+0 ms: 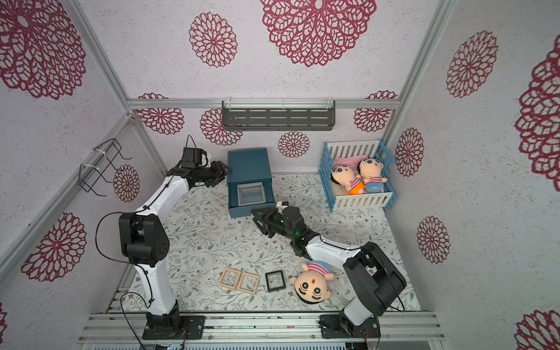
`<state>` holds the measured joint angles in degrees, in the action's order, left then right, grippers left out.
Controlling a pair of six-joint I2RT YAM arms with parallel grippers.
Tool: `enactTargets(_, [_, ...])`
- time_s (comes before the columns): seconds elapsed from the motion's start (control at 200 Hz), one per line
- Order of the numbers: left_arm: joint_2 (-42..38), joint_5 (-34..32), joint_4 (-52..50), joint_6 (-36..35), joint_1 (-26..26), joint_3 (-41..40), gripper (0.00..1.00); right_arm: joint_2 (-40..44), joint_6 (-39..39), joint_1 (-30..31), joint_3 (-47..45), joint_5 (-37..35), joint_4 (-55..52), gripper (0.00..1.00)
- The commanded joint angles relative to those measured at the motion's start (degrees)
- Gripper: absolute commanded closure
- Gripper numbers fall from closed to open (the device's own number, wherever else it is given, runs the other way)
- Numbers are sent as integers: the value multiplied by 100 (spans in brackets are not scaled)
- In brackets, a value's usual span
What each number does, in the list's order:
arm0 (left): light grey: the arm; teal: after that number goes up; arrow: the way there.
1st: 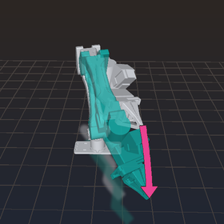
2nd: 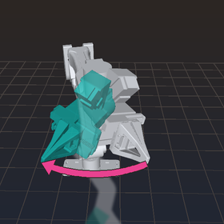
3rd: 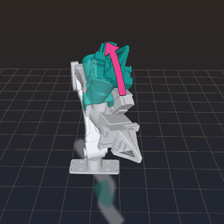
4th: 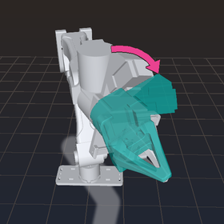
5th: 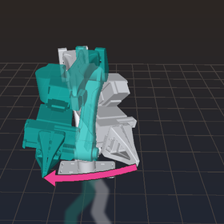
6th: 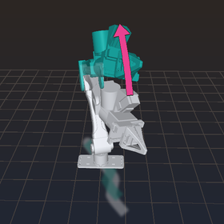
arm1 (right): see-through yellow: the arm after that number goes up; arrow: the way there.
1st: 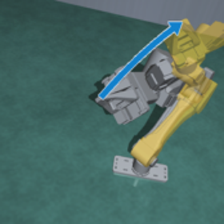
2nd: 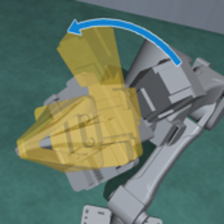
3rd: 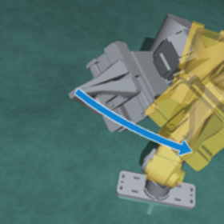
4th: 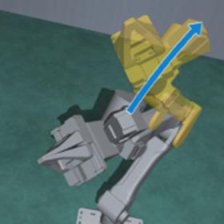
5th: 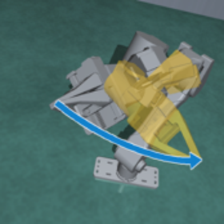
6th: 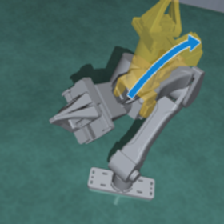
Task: Place the brooch boxes into the drawer by color
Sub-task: Close the drawer in the storage box.
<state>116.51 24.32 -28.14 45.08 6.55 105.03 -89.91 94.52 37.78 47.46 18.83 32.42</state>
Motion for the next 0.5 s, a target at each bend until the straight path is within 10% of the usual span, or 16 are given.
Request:
enactTargets(0.0, [49, 21, 19, 2, 13, -1, 40, -90, 153, 28, 15, -133, 456, 57])
enactTargets(0.495, [81, 38, -16, 10, 75, 74, 40, -384, 283, 28, 131, -281, 542, 67])
